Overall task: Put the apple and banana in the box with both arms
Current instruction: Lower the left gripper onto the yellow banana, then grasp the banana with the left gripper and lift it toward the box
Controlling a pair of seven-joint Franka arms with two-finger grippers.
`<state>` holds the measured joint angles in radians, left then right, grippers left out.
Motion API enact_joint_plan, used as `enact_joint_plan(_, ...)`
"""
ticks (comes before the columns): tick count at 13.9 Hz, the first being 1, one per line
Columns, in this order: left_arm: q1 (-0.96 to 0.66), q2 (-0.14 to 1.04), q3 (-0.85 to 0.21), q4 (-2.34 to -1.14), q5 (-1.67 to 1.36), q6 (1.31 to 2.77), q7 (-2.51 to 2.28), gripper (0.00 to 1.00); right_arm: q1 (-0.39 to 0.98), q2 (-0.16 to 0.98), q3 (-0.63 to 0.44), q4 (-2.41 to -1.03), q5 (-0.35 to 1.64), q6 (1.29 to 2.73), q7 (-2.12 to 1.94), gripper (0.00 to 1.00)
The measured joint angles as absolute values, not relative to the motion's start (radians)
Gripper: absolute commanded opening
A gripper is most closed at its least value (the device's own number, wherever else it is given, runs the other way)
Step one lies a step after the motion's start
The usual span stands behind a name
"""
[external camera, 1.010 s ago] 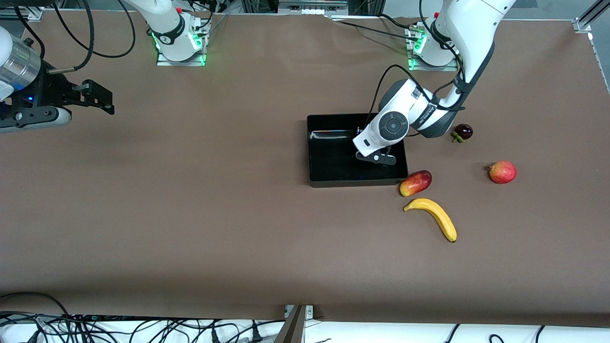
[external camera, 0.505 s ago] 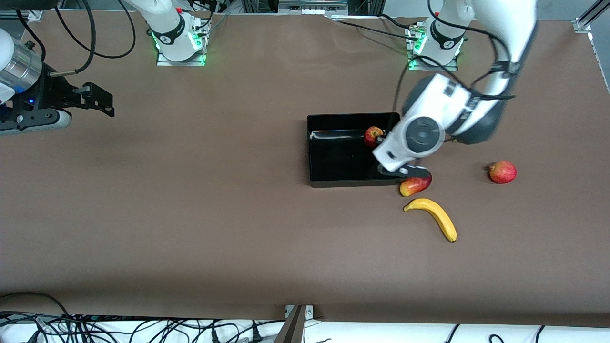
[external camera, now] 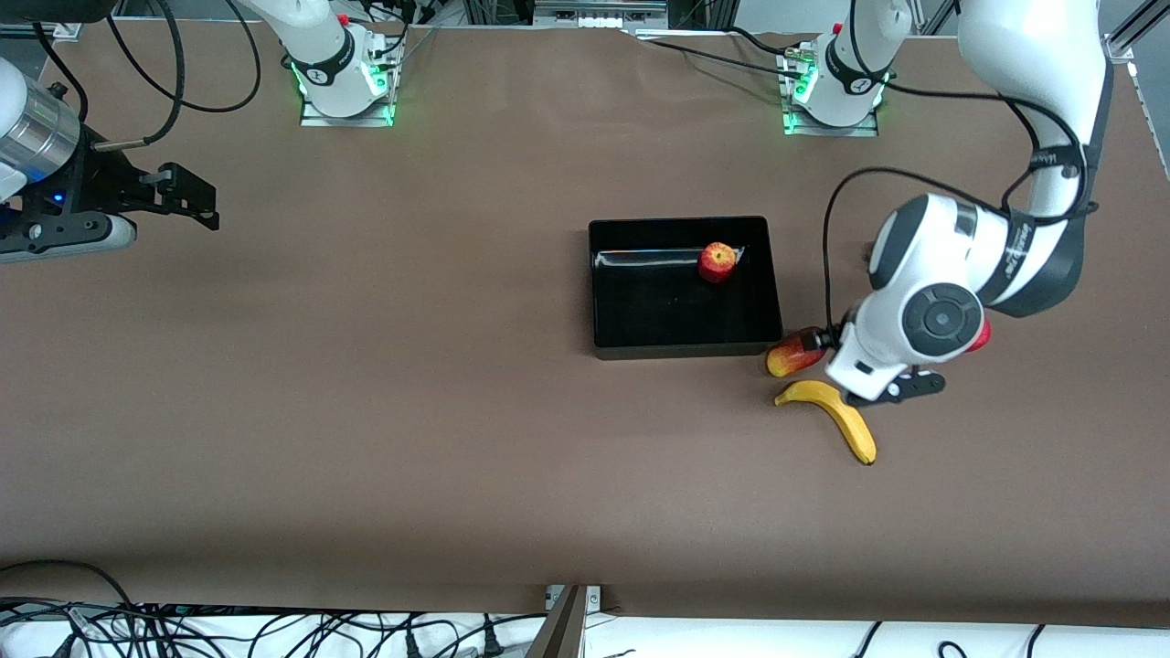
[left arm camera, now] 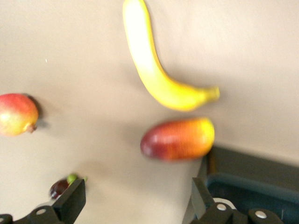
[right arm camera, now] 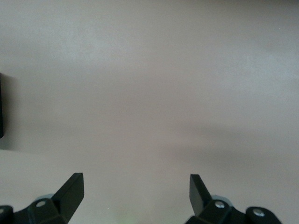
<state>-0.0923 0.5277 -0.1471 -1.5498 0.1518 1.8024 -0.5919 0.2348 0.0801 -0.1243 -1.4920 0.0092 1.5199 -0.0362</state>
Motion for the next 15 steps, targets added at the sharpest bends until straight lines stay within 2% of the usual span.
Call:
enact_joint_plan(4,-0.070,0.654,-0.116,-1.549,0.154,2.056,-0.800,1.00,0.235,0.080,-0.124,-1.492,0.009,1.521,-0.036,1.00)
enact_joint_plan(9,-0.012,0.733,-0.115,-1.586,0.154,2.264,-0.859,1.00,0.235,0.080,-0.124,-1.492,0.009,1.521,-0.036,1.00)
enact_joint_plan(12,-0.007,0.773,-0.117,-1.607,0.154,2.320,-0.868,0.19,0.235,0.080,-0.124,-1.492,0.009,1.523,-0.036,1.00)
enact_joint_plan(13,-0.011,0.779,-0.119,-1.607,0.154,2.325,-0.870,0.00,0.235,0.080,-0.124,-1.492,0.009,1.524,-0.036,1.00)
enact_joint_plan(15,-0.015,0.777,-0.122,-1.600,0.154,2.332,-0.870,0.00,0.235,0.080,-0.124,-1.492,0.009,1.524,-0.036,1.00)
